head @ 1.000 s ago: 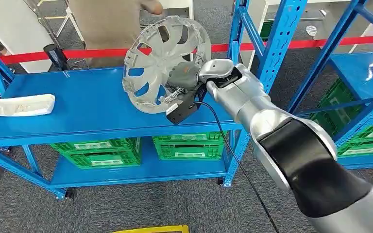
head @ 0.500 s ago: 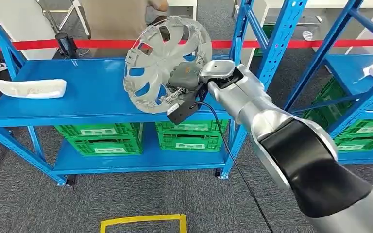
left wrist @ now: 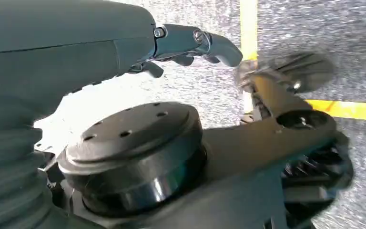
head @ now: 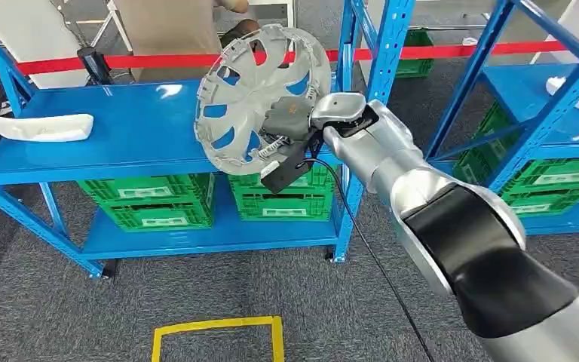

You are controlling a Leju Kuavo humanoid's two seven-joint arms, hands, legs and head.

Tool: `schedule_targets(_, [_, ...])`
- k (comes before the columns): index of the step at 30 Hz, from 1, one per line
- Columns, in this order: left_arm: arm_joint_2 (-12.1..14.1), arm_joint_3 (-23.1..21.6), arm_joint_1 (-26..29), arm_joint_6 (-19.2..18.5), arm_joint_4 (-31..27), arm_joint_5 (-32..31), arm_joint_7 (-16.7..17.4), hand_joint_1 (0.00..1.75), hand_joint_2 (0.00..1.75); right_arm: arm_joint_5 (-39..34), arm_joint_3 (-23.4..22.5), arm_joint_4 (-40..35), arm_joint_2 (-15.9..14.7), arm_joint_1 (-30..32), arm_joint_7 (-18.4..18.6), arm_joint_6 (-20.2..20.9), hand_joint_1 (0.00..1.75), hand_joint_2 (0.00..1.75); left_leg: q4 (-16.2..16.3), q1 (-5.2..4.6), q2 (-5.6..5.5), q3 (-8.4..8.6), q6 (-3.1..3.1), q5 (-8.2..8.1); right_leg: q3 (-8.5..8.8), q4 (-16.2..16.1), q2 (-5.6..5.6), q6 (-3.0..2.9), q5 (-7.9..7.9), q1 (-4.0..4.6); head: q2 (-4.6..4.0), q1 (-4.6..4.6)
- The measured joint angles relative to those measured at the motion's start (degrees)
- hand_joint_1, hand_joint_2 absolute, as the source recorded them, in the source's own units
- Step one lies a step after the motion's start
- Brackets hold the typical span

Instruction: Take the parts from the cabinet and place them on the table.

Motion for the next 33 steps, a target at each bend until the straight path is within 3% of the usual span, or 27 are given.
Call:
schedule_targets(1, [0.0,0.0,0.0,0.0,0.0,0.0,-0.1,0.00,1.75,0.0,0.0,0.0,0.0,0.0,0.0,0.0,1.66,1.75,1.3,0.00,0.00,0.48,0.01,1.02,-0.86,0.0,0.02,0.07,0.68,0.06,0.00,-0.02])
schedule_targets(2, [0.0,0.0,0.0,0.0,0.0,0.0,-0.3,0.00,1.75,-0.1,0.0,0.0,0.0,0.1,0.0,0.0,1.66,1.75,0.3,0.00,0.00,1.97,0.10,3.00,-1.75,0.0,0.03,0.17,1.36,0.09,0.00,-0.02])
schedule_targets(3, [0.0,0.0,-0.1,0.0,0.0,0.0,-0.5,0.00,1.75,-0.2,0.0,0.0,0.0,0.0,0.0,0.0,1.66,1.75,-2.6,0.00,-0.01,4.48,0.25,5.05,-2.54,0.1,0.08,0.34,2.01,0.10,0.00,-0.02])
schedule_targets(4, [0.1,0.0,-0.3,0.0,0.0,0.0,-0.6,0.00,1.75,-0.3,0.0,0.0,0.0,0.0,0.0,0.1,1.66,1.75,-6.7,0.00,-0.04,7.68,0.49,6.02,-3.19,0.1,0.11,0.56,2.58,0.10,0.00,-0.02])
schedule_targets(6, [0.1,0.0,-0.8,0.0,0.0,0.0,-1.0,0.00,1.75,-0.7,0.0,0.0,-0.2,-0.2,0.0,0.1,1.66,1.75,-16.1,-0.44,-0.46,13.91,0.92,2.82,-4.25,0.3,0.07,1.19,3.61,0.20,0.00,0.04])
schedule_targets(9, [0.3,0.0,-1.0,0.0,0.0,-0.1,-0.8,0.00,1.75,-1.4,-0.1,0.0,-0.4,0.0,0.0,0.0,1.66,1.75,-16.5,-1.34,-0.60,12.74,2.44,4.21,-4.44,-0.9,-0.01,2.36,5.91,-0.48,0.00,0.09])
schedule_targets(10, [0.3,0.0,-1.0,0.0,0.0,-0.3,-0.7,0.00,1.75,-1.4,-0.2,0.0,-0.8,0.2,0.0,0.1,1.66,1.75,-17.0,-0.92,-0.41,12.23,3.10,5.13,-4.81,-1.1,0.05,2.79,6.38,-0.24,0.00,0.07])
schedule_targets(11, [0.4,0.0,-1.1,0.0,0.0,-0.4,-0.6,0.00,1.75,-1.5,-0.2,0.0,-0.9,0.3,0.0,0.1,1.66,1.75,-17.2,-0.80,-0.14,11.91,3.48,5.85,-5.33,-0.2,0.15,2.86,4.20,-0.52,0.00,0.04])
schedule_targets(12, [0.4,0.0,-1.2,0.0,0.0,-0.4,-0.4,0.00,1.75,-1.6,-0.3,0.1,-1.1,0.3,0.0,0.1,1.66,1.75,-17.1,-0.73,-0.10,11.02,4.05,6.51,-6.21,2.6,0.13,2.95,0.52,-0.46,0.00,0.18])
schedule_targets(14, [0.4,0.0,-1.6,0.0,0.0,-0.4,-0.4,0.00,1.75,-1.6,-0.4,0.1,-1.6,0.3,0.0,0.2,1.66,1.75,-17.0,-0.79,-0.13,9.08,4.42,7.98,-8.43,11.8,0.14,3.18,-6.03,-0.47,0.00,0.15])
schedule_targets(15, [0.4,0.0,-1.7,0.0,0.0,-0.4,-0.3,0.00,1.75,-1.6,-0.4,0.1,-1.7,0.3,0.0,0.2,1.66,1.75,-16.9,-0.84,-0.13,8.10,4.46,8.73,-9.01,15.7,0.14,3.20,-7.35,-0.39,0.00,0.17])
schedule_targets(16, [0.4,0.0,-1.7,0.0,0.0,-0.4,0.0,0.00,1.75,-1.6,-0.4,0.1,-1.9,0.3,0.0,0.2,1.66,1.75,-16.9,-0.89,-0.12,7.19,4.43,9.43,-8.77,17.7,0.15,3.13,-6.65,-0.34,0.00,0.17])
schedule_targets(17, [0.4,0.0,-1.7,0.0,0.0,-0.4,0.4,0.00,1.75,-1.7,-0.4,0.1,-2.0,0.3,0.0,0.3,1.66,1.75,-16.8,-0.92,-0.09,6.23,4.38,10.10,-7.58,17.6,0.15,3.02,-4.76,-0.31,0.00,0.15])
schedule_targets(18, [0.3,0.0,-1.7,0.0,0.0,-0.5,1.0,0.00,1.75,-1.7,-0.4,0.1,-2.1,0.3,0.0,0.3,1.66,1.75,-16.6,-0.93,-0.03,5.19,4.31,10.80,-5.31,15.4,0.14,2.83,-2.58,-0.19,0.00,0.15])
schedule_targets(19, [0.2,0.0,-1.7,0.0,0.0,-0.6,1.4,0.00,1.75,-1.8,-0.5,0.1,-2.1,0.3,0.0,0.3,1.66,1.75,-16.4,-0.91,0.03,4.23,4.20,11.45,-1.90,11.4,0.12,2.56,-1.30,-0.05,0.00,0.18])
schedule_targets(20, [0.1,0.0,-1.7,0.0,0.0,-0.7,1.7,0.00,1.75,-1.8,-0.5,0.1,-2.1,0.2,0.0,0.3,1.66,1.75,-16.2,-0.91,0.03,3.60,4.02,12.05,2.30,6.2,0.02,2.22,-2.16,0.11,0.00,0.17])
schedule_targets(21, [0.0,0.0,-1.7,0.0,0.0,-0.7,1.9,0.00,1.75,-1.7,-0.5,0.0,-2.1,0.1,0.0,0.3,1.66,1.75,-16.1,-1.16,-0.03,2.98,3.62,12.52,5.83,0.6,-0.17,1.79,-5.38,0.61,0.00,0.20])
schedule_targets(22, [0.0,0.0,-1.6,0.0,0.1,-0.7,2.0,0.00,1.75,-1.8,-0.6,0.0,-2.0,0.2,0.0,0.3,1.66,1.75,-16.2,-1.03,0.11,2.98,3.28,13.03,6.01,-0.3,-0.17,1.77,-5.61,0.67,0.00,-0.05])
schedule_targets(24, [-0.1,0.0,-1.6,0.0,0.1,-0.7,2.1,0.00,1.75,-1.7,-0.6,0.0,-2.1,0.0,0.0,0.4,1.66,1.75,-16.7,-0.77,0.23,2.95,2.59,14.29,5.31,-0.4,0.03,1.30,-4.76,0.97,0.00,0.44])
schedule_targets(25, [-0.1,0.0,-1.4,0.0,0.1,-0.7,2.1,0.00,1.75,-1.7,-0.6,0.0,-2.1,0.0,0.0,0.4,1.66,1.75,-17.1,-1.07,0.16,2.70,2.09,14.83,4.98,-0.9,-0.06,0.71,-3.90,0.56,0.00,0.39])
schedule_targets(26, [-0.1,0.0,-1.3,0.0,0.1,-0.6,2.1,0.00,1.75,-1.6,-0.6,0.0,-2.1,-0.1,0.0,0.5,1.66,1.75,-16.5,-0.73,0.03,2.27,1.87,13.44,4.48,-1.2,-0.43,0.41,-2.99,0.34,0.00,0.39])
schedule_targets(27, [-0.1,0.0,-1.2,0.0,0.2,-0.6,2.2,0.00,1.75,-1.6,-0.6,0.0,-1.9,-0.1,0.0,0.5,1.66,1.75,-14.5,-0.73,0.01,1.26,1.45,9.88,3.76,-1.3,-0.40,-0.03,-2.22,0.31,0.00,0.17])
schedule_targets(29, [-0.1,0.0,-1.2,0.0,0.2,-0.6,2.1,0.00,1.75,-1.5,-0.7,0.0,-1.9,-0.1,0.0,0.6,1.66,1.75,-6.5,-0.38,0.02,-0.42,0.87,2.92,2.15,-1.3,-0.40,-0.27,-0.85,0.33,0.00,0.13])
schedule_targets(30, [-0.1,0.0,-1.2,0.0,0.2,-0.5,2.0,0.00,1.75,-1.4,-0.7,0.0,-1.9,-0.1,0.0,0.7,1.66,1.75,-2.4,-0.29,0.03,-0.96,0.60,1.08,1.25,-1.2,-0.40,-0.27,-0.13,0.35,0.00,0.13])
schedule_targets(31, [-0.2,0.0,-1.2,0.0,0.2,-0.5,1.9,0.00,1.75,-1.4,-0.7,0.0,-1.9,-0.1,0.0,0.8,1.66,1.75,0.2,-0.17,0.02,-0.92,0.39,1.28,0.37,-1.2,-0.41,-0.19,0.58,0.35,0.00,0.11])
schedule_targets(32, [-0.2,0.0,-1.2,0.0,0.2,-0.5,1.9,0.00,1.75,-1.4,-0.7,0.0,-1.9,-0.1,0.0,0.9,1.66,1.75,1.1,0.00,0.03,-0.07,0.28,3.21,-0.72,-1.1,-0.42,-0.04,1.39,0.34,0.00,0.11])
schedule_targets(33, [-0.2,0.0,-1.3,0.0,0.2,-0.5,1.7,0.00,1.75,-1.4,-0.7,0.0,-1.9,-0.1,0.0,1.0,1.66,1.75,0.0,0.14,0.03,1.59,0.21,5.36,-1.68,-1.0,-0.40,0.15,2.09,0.33,0.00,0.11])
